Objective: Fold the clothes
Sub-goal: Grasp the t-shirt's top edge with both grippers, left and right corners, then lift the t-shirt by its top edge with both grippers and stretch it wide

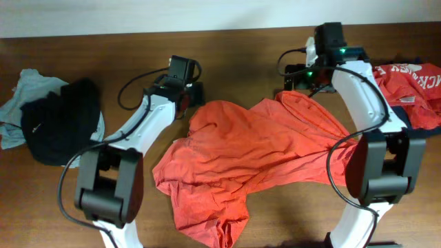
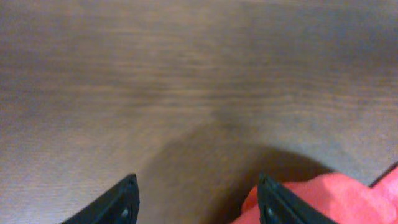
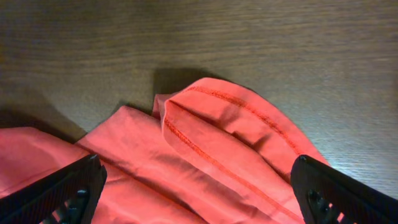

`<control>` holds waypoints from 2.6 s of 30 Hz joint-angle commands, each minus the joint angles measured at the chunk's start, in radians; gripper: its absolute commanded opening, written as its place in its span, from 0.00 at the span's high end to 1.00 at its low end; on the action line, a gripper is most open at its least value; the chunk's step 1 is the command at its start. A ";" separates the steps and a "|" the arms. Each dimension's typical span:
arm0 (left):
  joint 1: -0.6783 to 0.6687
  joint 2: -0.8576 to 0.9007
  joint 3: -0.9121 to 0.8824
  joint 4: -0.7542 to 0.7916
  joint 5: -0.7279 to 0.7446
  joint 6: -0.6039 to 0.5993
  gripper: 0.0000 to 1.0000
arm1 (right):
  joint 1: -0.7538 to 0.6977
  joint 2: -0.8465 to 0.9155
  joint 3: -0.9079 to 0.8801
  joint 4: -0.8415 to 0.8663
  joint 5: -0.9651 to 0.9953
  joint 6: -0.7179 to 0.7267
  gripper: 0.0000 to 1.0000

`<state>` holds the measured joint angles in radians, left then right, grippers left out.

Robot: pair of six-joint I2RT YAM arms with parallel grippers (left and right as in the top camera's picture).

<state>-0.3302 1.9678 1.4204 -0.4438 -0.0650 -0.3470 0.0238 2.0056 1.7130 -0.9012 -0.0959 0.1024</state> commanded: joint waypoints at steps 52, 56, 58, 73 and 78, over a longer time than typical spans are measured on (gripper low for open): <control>0.059 0.166 -0.004 0.129 0.372 0.109 0.99 | 0.109 0.259 0.005 0.152 -0.017 0.091 0.69; 0.059 0.166 -0.004 0.129 0.354 0.109 0.99 | 0.106 0.261 0.016 0.173 -0.013 0.091 0.96; 0.060 0.164 -0.003 0.128 0.298 0.110 0.99 | 0.092 0.256 0.072 0.132 -0.013 0.093 0.96; 0.161 -0.145 0.192 -0.010 -0.088 0.229 0.99 | -0.048 0.241 0.885 -0.563 0.006 0.010 0.96; 0.161 -0.259 0.197 -0.010 -0.187 0.236 0.99 | -0.084 0.212 1.013 -0.678 0.005 0.010 0.96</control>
<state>-0.1734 1.7920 1.5967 -0.4553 -0.1295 -0.1482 -0.0414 2.2658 2.6476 -1.5394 -0.1024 0.1215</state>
